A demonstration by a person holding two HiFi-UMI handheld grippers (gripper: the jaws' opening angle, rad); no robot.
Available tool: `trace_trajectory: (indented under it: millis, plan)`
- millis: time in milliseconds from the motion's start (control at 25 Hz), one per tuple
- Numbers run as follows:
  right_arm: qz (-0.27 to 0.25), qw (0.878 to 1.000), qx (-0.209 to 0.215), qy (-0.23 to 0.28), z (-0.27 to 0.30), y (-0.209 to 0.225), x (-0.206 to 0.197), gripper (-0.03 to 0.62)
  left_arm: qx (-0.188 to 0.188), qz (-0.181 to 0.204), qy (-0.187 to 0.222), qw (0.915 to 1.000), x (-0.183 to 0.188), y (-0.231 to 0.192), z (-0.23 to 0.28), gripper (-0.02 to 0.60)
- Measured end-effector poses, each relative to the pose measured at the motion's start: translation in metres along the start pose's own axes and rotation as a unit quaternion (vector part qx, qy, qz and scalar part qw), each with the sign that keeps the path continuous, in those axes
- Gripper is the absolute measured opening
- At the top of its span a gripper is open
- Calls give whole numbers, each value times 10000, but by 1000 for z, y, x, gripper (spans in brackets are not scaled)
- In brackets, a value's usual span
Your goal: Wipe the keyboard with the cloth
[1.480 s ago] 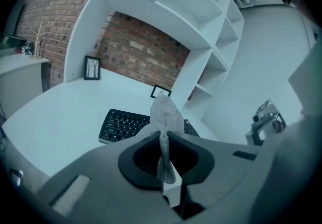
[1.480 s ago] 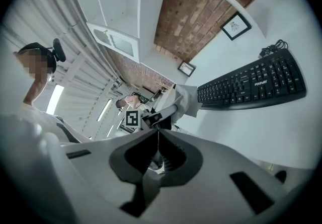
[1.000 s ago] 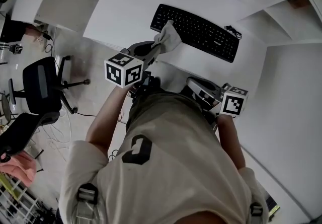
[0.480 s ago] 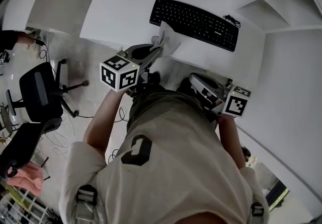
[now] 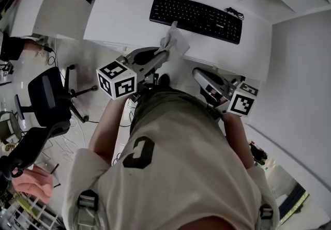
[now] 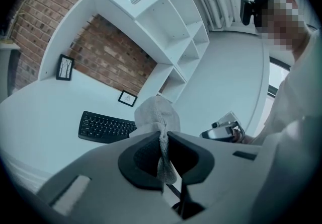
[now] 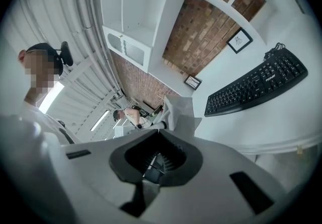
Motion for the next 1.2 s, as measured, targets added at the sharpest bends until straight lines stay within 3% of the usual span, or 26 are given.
trace_trajectory:
  millis: [200, 400, 560, 840, 1040, 1200]
  plan:
    - [46, 10000, 52, 51, -7, 1, -1, 6, 19, -148, 74, 9999, 1, 7, -7, 23]
    - [285, 9991, -22, 320, -14, 8, -3, 6, -298, -554, 269, 9977, 4, 16, -6, 23]
    - [259, 9993, 17, 274, -15, 8, -7, 6, -295, -534, 235, 9979, 5, 20, -6, 23]
    - [322, 9974, 7, 650, -98, 8, -48, 5, -209, -416, 92, 9989, -36, 90, 18, 23]
    - [495, 9962, 385, 611, -123, -6, -72, 5, 56, -256, -105, 9996, -63, 136, 16, 23]
    - [976, 9923, 614, 451, -140, -26, -107, 5, 288, -333, -387, 9983, -97, 183, 2, 23]
Point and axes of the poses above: the fingertips, and each gripper's own axes: z forward along the fingers, y to its right, x out of its top, the point moved 4 cm from there along -z, backward along the fingers, and after that the axes turned 4 degrees about -y, right-handed, at the moved point
